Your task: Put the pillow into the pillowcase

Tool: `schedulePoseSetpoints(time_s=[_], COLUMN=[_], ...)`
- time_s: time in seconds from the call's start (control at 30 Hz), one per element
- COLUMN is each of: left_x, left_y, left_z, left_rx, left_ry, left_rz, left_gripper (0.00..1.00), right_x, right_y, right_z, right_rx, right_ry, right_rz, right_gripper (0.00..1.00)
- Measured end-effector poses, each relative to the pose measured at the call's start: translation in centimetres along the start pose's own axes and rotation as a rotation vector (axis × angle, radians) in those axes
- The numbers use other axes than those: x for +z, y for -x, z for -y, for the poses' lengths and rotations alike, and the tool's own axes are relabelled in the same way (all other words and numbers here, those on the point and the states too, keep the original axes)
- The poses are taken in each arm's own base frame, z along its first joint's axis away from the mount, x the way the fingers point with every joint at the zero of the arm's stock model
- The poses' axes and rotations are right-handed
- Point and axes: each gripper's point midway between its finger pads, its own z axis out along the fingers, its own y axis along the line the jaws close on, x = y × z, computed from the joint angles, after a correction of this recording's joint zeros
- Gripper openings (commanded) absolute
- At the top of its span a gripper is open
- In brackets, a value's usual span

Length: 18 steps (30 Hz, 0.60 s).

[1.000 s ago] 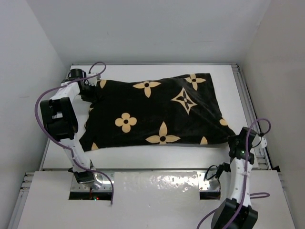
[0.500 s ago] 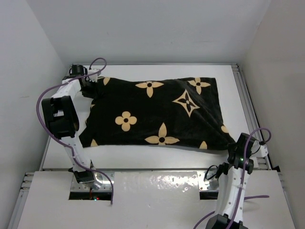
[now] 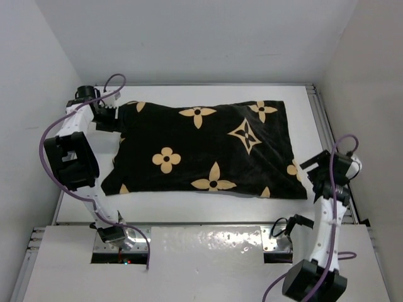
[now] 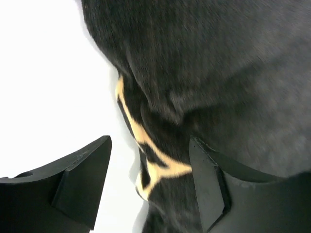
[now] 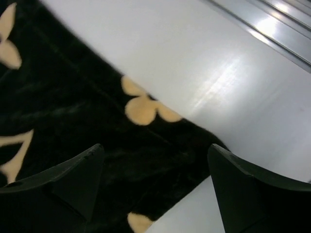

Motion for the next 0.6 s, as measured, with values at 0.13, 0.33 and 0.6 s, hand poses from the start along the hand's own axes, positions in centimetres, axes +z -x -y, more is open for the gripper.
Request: schedulePoseSetpoints(time_s=[0.13, 0.33, 0.6], left_x=[-2.1, -8.2, -17.4], left_y=[-0.2, 0.0, -1.2], left_z=[0.0, -3.1, -5.6], left_rx=[-0.022, -0.082, -0.122], left_ry=[-0.004, 0.096, 0.335], left_rz=[0.013, 0.123, 0.285], left_gripper=[0.65, 1.0, 1.0], right_x=[-0.9, -3.5, -4.4], right_y=[1.9, 4.5, 3.5], right_z=[-3.8, -6.9, -6.5], right_rx=[-0.084, -0.206, -0.274], right_ry=[0.137, 0.254, 0.238], right_rz=[-0.04, -0.021, -0.082], right_gripper=[0.81, 0.99, 0.99])
